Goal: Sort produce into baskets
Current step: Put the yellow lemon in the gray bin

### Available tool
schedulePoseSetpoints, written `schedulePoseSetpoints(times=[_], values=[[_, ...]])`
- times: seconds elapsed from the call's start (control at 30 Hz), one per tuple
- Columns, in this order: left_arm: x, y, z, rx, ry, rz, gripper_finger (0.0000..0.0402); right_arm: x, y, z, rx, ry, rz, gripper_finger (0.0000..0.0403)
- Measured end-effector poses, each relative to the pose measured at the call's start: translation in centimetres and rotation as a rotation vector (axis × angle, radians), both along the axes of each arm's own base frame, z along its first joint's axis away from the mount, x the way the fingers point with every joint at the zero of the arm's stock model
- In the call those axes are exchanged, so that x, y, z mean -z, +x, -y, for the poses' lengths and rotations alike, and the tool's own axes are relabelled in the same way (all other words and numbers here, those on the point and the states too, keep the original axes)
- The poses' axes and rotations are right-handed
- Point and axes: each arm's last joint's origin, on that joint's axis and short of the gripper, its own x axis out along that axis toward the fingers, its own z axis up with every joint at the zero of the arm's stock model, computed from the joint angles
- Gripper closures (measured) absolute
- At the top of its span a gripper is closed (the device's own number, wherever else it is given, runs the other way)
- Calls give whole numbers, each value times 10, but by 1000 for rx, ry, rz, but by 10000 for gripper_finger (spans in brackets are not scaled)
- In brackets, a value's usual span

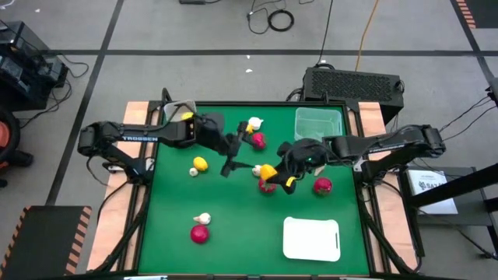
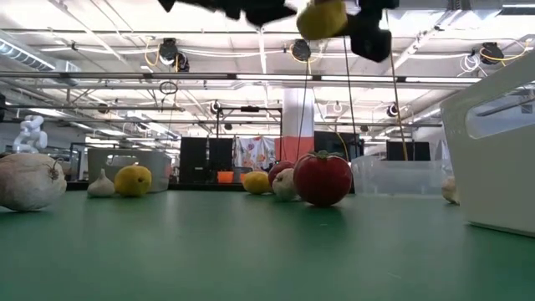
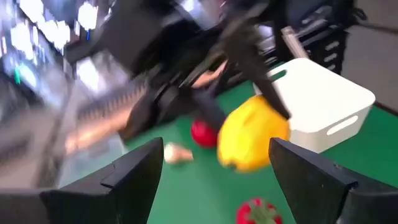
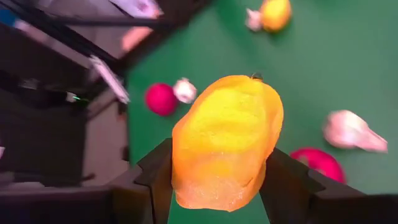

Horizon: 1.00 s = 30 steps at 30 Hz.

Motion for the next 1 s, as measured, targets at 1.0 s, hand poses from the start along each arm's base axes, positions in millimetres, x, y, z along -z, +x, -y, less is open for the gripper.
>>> schedulePoseSetpoints(times=[1.0], values=[[-3, 5, 22, 69, 30, 63, 103, -22, 4, 19, -6, 83, 203, 222]])
